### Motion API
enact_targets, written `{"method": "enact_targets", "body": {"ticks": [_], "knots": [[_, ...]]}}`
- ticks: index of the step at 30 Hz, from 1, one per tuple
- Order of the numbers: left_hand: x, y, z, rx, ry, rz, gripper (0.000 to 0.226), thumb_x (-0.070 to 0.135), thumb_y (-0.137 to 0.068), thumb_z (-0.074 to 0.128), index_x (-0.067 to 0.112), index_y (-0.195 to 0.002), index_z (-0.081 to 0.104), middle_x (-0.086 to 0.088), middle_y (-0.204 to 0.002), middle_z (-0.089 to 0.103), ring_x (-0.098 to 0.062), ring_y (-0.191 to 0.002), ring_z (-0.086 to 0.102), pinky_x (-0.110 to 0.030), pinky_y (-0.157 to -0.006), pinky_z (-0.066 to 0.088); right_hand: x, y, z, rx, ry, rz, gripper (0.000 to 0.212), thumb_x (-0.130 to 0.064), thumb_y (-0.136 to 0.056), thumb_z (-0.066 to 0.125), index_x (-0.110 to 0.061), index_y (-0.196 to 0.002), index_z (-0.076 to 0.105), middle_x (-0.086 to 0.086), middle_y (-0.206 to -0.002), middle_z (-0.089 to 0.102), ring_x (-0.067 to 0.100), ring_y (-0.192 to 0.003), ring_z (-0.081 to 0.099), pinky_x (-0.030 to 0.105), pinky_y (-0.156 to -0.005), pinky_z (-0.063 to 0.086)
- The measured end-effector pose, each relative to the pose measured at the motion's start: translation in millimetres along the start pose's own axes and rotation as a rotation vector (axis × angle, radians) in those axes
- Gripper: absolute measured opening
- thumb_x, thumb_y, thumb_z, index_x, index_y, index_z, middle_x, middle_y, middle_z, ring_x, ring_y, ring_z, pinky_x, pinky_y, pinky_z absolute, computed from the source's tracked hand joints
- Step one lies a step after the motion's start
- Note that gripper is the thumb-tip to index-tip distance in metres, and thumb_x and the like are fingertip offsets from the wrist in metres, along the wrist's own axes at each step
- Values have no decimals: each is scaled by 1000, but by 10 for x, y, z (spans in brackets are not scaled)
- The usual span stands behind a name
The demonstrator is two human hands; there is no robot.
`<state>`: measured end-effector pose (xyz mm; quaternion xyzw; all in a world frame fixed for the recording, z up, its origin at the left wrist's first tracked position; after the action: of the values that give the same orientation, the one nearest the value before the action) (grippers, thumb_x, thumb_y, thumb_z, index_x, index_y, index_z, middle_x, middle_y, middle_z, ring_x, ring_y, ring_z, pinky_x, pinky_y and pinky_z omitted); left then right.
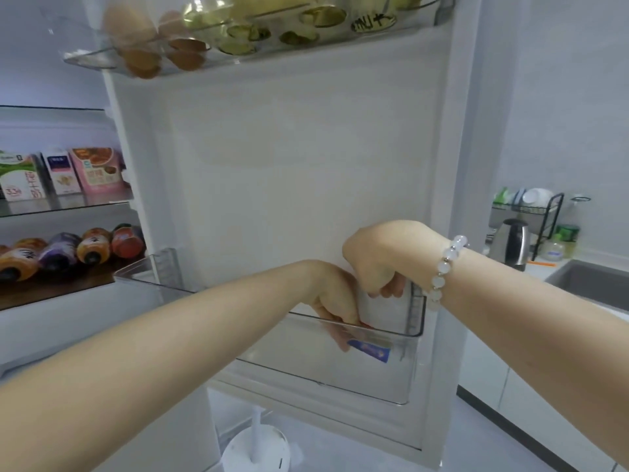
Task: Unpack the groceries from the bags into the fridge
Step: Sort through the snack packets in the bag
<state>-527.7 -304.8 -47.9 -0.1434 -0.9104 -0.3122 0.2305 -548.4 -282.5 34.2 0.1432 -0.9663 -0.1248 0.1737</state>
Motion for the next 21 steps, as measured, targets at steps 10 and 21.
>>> {"method": "enact_targets", "body": {"ticks": [10, 21], "knots": [[30, 49, -12, 33, -97, -12, 27, 22, -89, 64, 3, -106, 56, -8, -78, 64, -8, -51, 65, -19, -63, 57, 11, 8, 82, -47, 33, 35, 17, -15, -95, 51, -9, -83, 62, 1, -73, 58, 13, -57, 51, 21, -54, 42], [21, 1107, -947, 767, -610, -101, 39, 37, -89, 57, 12, -120, 57, -4, -105, 61, -23, -99, 60, -31, -83, 50, -13, 239, -332, 227, -151, -13, 27, -27, -85, 63, -7, -103, 66, 3, -90, 67, 24, -82, 67, 33, -76, 56]]}}
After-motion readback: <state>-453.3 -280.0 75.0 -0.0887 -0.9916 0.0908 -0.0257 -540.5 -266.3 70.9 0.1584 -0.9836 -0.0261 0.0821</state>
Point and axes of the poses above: each hand's wrist, its own y-axis away from the middle knuckle, its own z-axis out of the palm, x = y × z, the point moved 9 cm from there along -y, towards the middle knuckle
